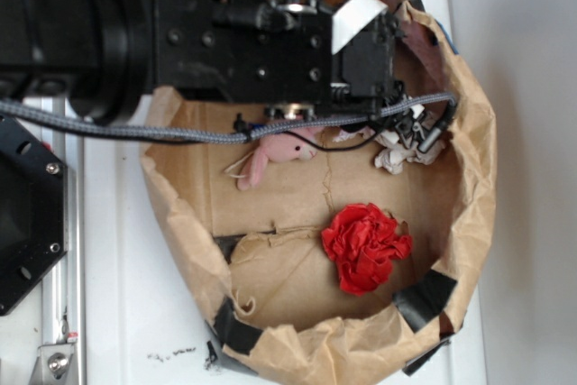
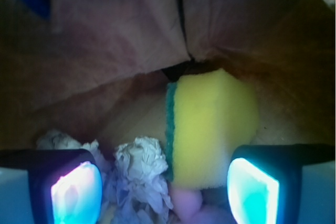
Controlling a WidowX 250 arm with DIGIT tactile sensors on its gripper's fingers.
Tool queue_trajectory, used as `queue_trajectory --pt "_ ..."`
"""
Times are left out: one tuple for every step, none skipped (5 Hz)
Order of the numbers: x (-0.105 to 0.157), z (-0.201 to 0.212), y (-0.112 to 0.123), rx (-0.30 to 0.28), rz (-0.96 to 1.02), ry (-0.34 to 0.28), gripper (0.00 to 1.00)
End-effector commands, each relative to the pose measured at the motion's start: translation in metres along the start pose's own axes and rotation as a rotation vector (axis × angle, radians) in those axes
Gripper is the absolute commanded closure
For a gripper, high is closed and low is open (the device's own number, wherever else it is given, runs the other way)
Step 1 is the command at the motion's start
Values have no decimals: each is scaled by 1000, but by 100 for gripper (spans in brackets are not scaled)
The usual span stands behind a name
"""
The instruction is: Grab the green sponge.
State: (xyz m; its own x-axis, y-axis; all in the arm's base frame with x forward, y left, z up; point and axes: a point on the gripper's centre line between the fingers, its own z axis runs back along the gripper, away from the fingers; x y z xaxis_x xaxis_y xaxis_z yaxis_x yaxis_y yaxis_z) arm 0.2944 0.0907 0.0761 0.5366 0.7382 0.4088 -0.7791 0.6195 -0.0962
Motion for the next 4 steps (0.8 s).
queue_trajectory --pt "10 -7 0 11 47 -57 0" --pt "12 -12 -3 25 55 -72 0" --pt "13 -14 -4 30 61 -75 0" --pt "16 -17 -4 48 74 -91 0"
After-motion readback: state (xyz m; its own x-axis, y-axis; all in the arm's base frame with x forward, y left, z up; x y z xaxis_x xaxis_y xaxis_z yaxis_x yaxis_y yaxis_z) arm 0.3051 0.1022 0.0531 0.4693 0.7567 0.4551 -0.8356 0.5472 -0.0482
